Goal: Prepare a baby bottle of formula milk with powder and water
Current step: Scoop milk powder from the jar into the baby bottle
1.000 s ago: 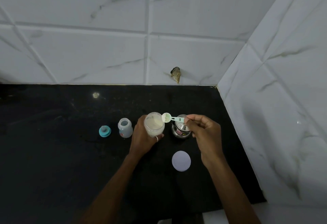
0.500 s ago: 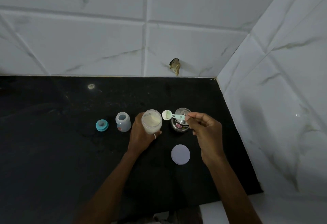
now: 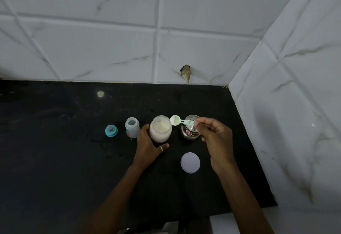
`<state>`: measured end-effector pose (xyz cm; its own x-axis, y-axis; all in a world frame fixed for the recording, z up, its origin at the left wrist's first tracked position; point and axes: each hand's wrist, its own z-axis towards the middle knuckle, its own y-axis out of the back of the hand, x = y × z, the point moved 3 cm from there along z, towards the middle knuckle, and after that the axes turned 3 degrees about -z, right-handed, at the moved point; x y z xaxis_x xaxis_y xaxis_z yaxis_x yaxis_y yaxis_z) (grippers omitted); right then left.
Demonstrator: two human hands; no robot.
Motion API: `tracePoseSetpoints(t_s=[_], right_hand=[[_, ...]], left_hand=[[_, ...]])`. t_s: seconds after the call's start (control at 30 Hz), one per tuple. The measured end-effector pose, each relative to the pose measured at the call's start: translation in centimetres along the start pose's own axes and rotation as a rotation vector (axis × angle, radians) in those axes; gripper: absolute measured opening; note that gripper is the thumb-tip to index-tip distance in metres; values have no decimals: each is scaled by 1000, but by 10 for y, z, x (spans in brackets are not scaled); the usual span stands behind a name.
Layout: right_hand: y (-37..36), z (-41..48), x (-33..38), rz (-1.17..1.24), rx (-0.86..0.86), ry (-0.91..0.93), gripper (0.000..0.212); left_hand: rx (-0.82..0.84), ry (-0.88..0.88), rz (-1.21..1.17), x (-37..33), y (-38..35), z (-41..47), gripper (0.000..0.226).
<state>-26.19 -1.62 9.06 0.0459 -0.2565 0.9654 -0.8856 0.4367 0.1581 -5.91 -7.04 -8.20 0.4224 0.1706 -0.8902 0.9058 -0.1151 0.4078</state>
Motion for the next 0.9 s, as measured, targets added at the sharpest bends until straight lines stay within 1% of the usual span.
tracePoseSetpoints(t_s=[0.07,0.3,0.53,0.6,0.7,0.8,0.9], right_hand=[[-3,0,0,9,19,2,12],[-18,-4,-5,13,96,-9,13],[-36,-7,-6,15,126,-27,12],[-39,-8,-7,10,128,-29,12],[-43,-8,-7,12,120,-40,12],[-46,-9,-7,8,110,-50,12],[-46,-9,-7,-11,85,-53,12]], left_hand=[[-6,27,-1,2,3,-11,116],[-9,63,6,17,20,-42,97],[-138,125,-92,34,54,-44,79],[-178,124,-107,36,63,-37,81],[-199,108,-119,35,72,-21,94],[-151,80,-121,32,75,-4,111],[-94,56,-148,30,75,11,120]])
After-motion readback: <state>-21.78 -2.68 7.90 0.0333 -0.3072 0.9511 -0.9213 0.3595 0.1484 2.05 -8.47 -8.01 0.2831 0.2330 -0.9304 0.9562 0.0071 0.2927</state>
